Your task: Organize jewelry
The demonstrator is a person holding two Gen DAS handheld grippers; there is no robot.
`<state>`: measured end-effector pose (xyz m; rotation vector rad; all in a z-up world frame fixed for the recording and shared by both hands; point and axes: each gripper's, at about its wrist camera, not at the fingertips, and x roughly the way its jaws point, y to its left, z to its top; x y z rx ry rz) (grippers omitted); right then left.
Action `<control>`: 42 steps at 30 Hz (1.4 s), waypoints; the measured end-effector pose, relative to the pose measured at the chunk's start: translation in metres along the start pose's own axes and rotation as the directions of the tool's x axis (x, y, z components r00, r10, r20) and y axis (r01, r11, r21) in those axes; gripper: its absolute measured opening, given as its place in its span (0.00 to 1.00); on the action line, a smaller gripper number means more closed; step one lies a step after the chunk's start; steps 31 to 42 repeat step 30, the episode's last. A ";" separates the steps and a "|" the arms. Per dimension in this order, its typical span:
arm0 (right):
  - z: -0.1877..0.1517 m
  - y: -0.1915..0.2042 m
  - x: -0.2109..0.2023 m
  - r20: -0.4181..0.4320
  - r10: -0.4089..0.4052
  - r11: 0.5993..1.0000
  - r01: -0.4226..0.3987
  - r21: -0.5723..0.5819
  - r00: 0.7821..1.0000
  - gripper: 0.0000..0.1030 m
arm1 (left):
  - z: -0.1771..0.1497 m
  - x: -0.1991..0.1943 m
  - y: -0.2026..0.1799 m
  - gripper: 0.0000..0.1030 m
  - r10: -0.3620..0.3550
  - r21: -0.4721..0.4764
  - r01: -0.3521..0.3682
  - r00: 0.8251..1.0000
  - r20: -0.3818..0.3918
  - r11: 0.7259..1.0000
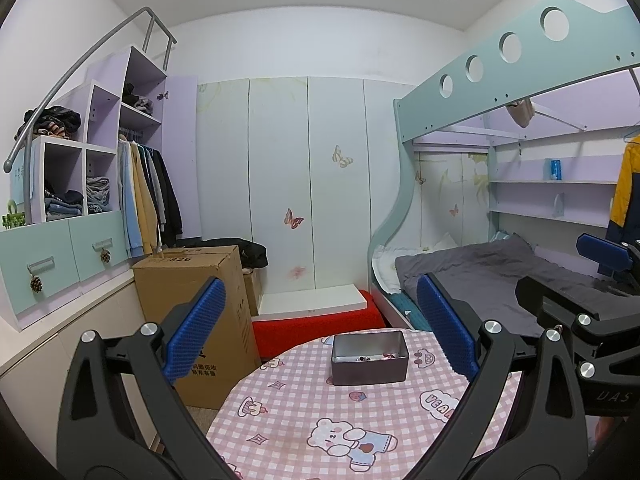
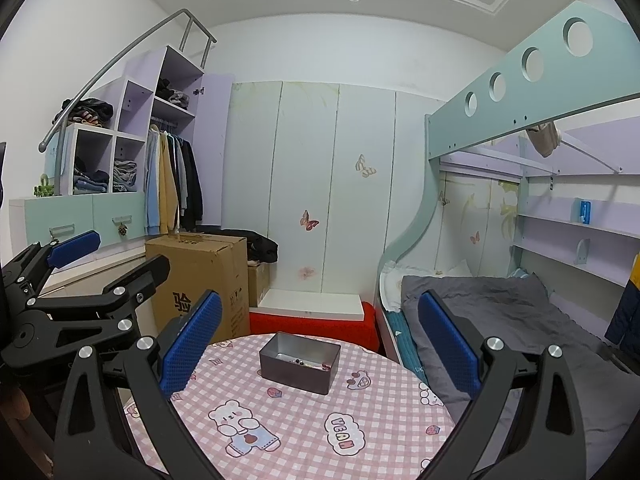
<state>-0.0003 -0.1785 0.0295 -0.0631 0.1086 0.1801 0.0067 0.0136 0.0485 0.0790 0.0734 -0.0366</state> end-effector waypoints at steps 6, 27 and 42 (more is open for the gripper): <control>-0.001 0.000 0.003 -0.009 -0.003 1.000 0.003 0.003 1.000 0.92 | -0.001 0.006 0.000 0.92 0.000 0.002 0.000 1.000 -0.009 1.000; -0.008 -0.004 0.024 -0.047 -0.004 1.000 0.005 0.024 0.999 0.92 | -0.005 0.018 -0.002 0.92 0.007 0.008 -0.007 1.000 -0.028 1.000; -0.012 -0.005 0.029 -0.061 -0.008 1.000 0.009 0.025 0.998 0.92 | -0.008 0.026 -0.002 0.92 0.010 0.013 -0.009 0.999 -0.047 1.000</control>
